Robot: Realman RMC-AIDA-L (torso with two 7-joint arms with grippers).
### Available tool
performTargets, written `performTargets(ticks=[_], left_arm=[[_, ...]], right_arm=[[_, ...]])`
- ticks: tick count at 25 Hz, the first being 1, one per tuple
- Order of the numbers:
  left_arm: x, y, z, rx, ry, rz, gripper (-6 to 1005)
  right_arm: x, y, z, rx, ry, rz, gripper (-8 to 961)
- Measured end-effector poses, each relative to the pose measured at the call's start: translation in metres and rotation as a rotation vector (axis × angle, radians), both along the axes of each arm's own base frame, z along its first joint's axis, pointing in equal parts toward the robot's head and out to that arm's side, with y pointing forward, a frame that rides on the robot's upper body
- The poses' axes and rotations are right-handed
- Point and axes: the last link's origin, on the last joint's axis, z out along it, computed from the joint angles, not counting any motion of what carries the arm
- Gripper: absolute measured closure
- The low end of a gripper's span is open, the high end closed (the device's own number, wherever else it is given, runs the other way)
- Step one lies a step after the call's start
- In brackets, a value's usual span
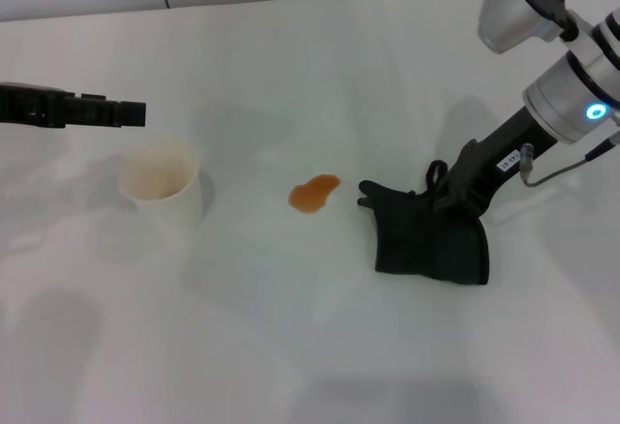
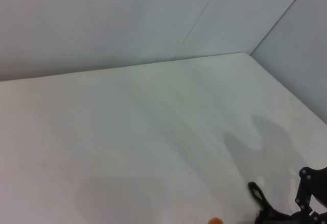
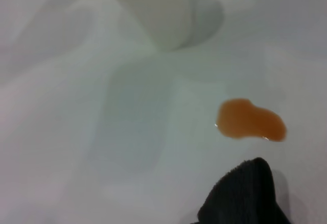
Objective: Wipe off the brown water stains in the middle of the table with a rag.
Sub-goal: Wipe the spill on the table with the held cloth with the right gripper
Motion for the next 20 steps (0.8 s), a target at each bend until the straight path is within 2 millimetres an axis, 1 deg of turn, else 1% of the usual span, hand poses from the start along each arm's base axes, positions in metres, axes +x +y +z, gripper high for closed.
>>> performTargets(ticks=[4, 15, 20], left_arm=[[0.0, -0.001, 0.0, -0.002, -0.002, 0.001, 107], [0.0, -0.001, -0.001, -0.004, -0.004, -0.002, 107], [0.0, -0.001, -0.001, -0.006, -0.004, -0.001, 107]], right_arm=[[-0.008, 0.0, -0.005, -0.019, 0.022, 0.014, 883], [-0.027, 0.0, -0.031, -0.061, 0.066, 0.074, 883], [-0.037, 0.002, -0.038, -0.068, 0.088, 0.103, 883]])
